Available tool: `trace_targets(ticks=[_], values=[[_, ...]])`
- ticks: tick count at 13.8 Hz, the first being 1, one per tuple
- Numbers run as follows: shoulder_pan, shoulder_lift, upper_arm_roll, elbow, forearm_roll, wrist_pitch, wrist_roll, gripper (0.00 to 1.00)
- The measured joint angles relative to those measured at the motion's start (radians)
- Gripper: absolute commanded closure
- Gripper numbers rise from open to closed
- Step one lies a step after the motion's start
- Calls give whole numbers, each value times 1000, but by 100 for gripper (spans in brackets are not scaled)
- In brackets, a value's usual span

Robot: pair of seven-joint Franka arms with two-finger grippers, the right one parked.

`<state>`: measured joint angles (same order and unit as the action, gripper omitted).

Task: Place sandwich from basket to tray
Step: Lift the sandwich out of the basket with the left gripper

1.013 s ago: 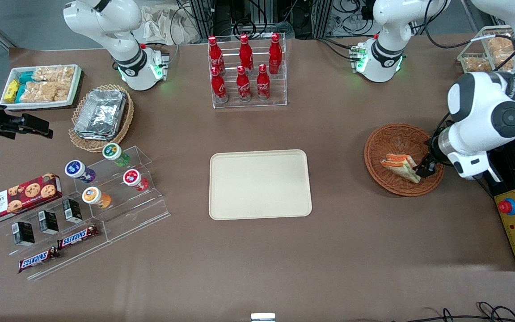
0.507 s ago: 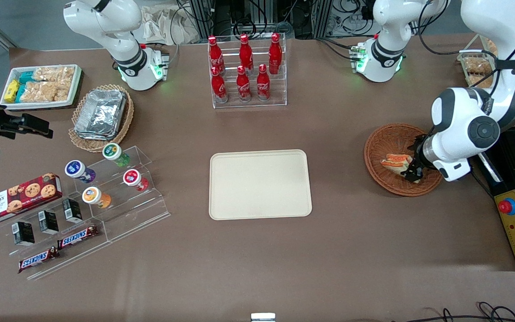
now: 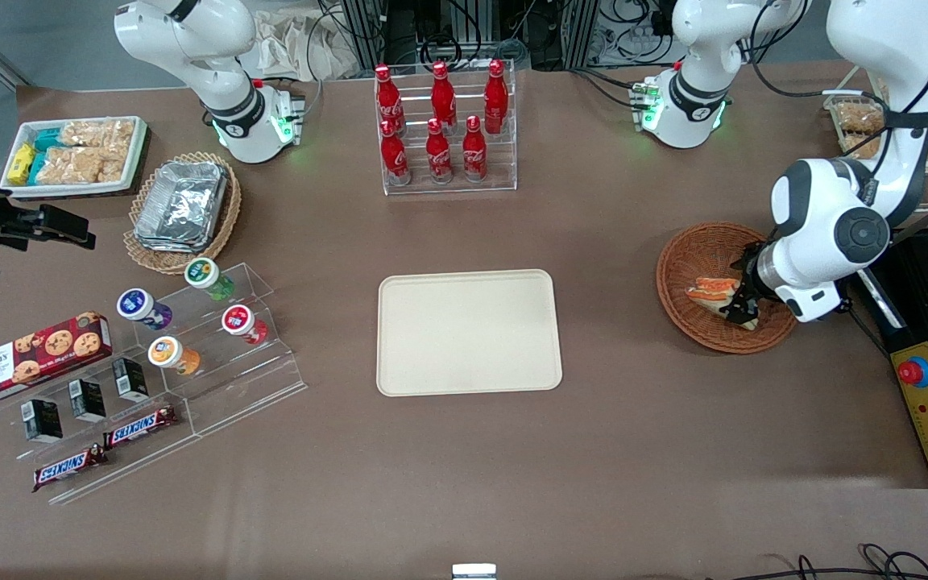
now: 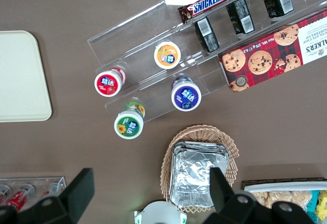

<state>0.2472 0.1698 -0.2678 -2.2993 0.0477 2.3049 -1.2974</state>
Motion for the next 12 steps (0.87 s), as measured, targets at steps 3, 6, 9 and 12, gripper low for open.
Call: trace_targets(ticks=[3,6,9,12], values=[[0,26,0,-5,43,16,1,50],[0,39,0,-5,49,22,3,100],[0,39,0,5,52,29,6,100],[0,32,-1,66,64,-37,17,100]])
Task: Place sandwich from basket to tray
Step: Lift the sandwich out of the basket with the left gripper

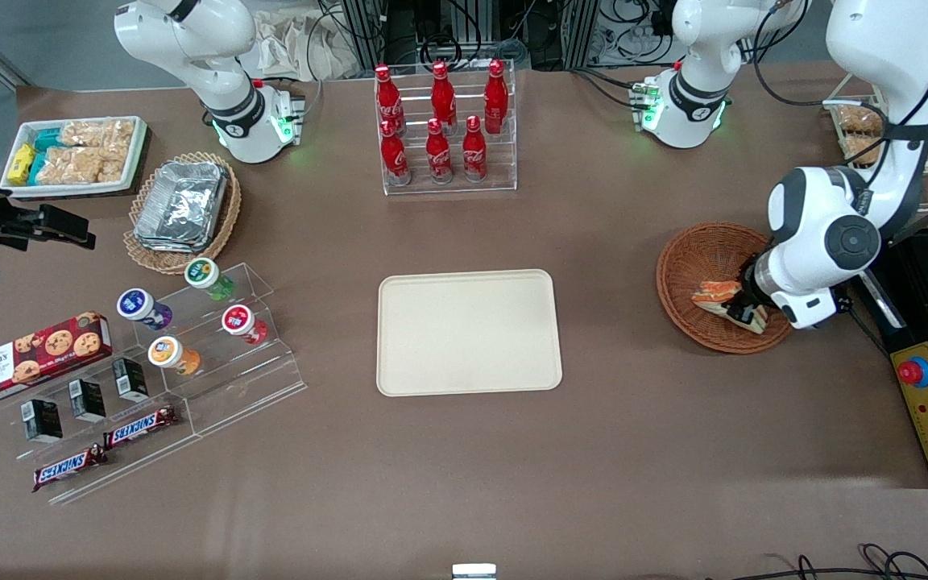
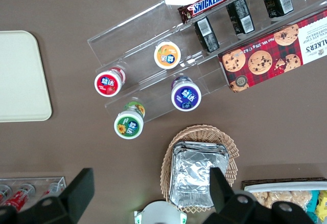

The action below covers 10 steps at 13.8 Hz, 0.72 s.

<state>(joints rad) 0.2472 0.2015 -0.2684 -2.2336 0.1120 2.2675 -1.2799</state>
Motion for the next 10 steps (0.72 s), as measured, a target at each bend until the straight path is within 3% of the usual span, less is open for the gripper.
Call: trace_targets(ticks=[3,7,10], values=[[0,-14,-7,155,7,-222,125,100],[-2,-37,-23,376,0,-459,516,100],[-3,-37,-78,550,-9,-612,593,100]])
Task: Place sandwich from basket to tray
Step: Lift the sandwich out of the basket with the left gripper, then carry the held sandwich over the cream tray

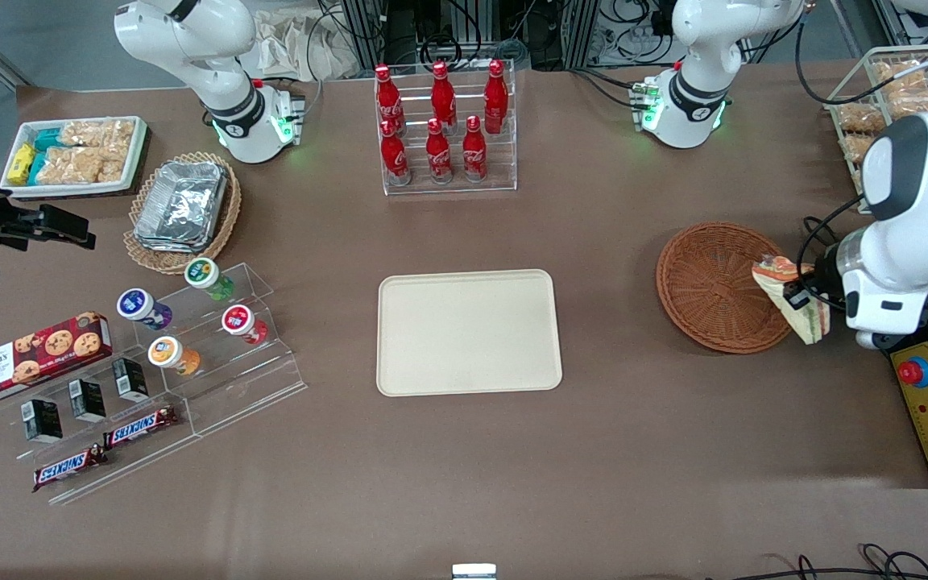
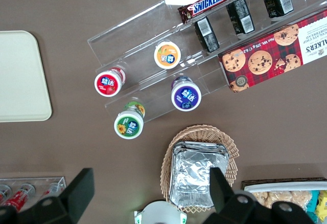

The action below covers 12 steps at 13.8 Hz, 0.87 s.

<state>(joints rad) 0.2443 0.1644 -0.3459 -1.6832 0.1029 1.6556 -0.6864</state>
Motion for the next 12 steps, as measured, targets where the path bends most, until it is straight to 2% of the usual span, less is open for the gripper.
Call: trace_targets(ticks=[2,4,6,10,12], values=[[-3,0,-86,56,-18,-22,9,100],[-9,5,-175,66,-59,-20,10,100],[-30,36,-242,60,-70,17,12,100],[-149,135,-266,-25,-65,216,10,100],[-212,180,-266,-84,-7,305,-36,100]])
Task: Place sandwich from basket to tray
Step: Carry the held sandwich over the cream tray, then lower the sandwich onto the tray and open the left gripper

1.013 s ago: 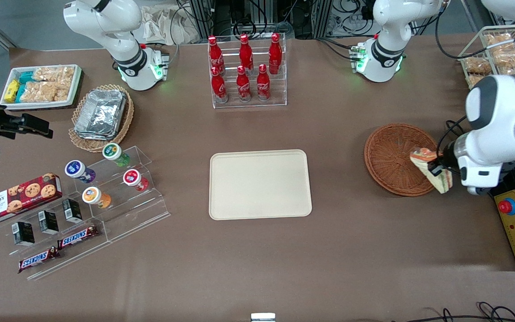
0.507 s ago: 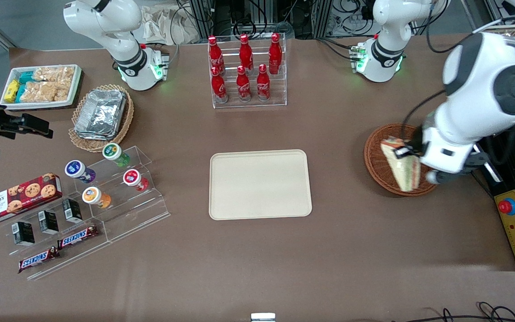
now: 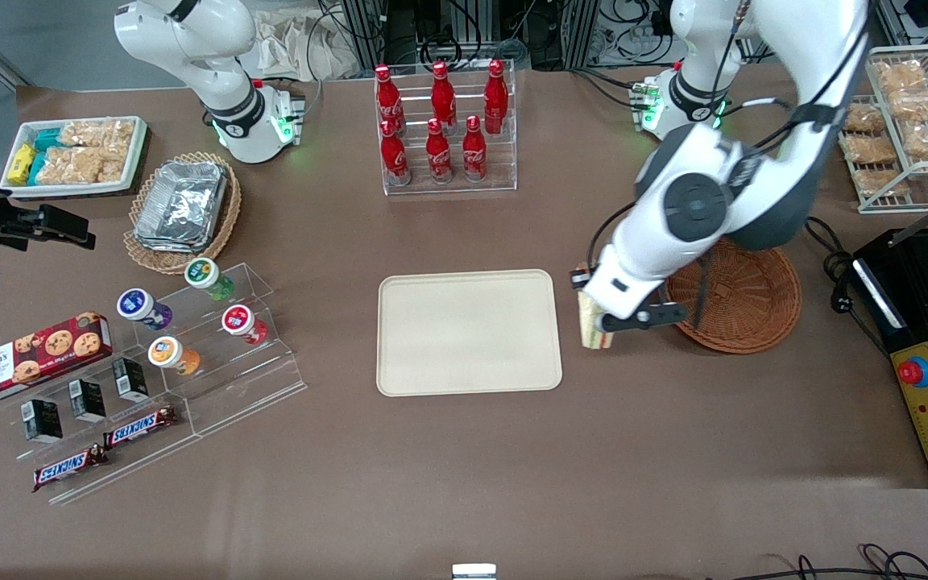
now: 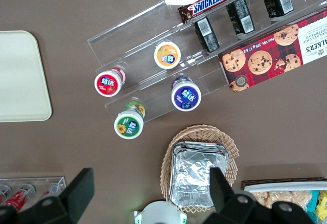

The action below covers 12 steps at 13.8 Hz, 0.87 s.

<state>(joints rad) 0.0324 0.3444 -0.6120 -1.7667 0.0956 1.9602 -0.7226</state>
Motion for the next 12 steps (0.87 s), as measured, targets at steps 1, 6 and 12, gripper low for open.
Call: trace_targets(ticks=[1,6,12], values=[[-27,25,0,-20,44,34,-41,100],[-123,196,1,-36,282,198,-260,100],[-149,296,1,2,401,231,-319,100]])
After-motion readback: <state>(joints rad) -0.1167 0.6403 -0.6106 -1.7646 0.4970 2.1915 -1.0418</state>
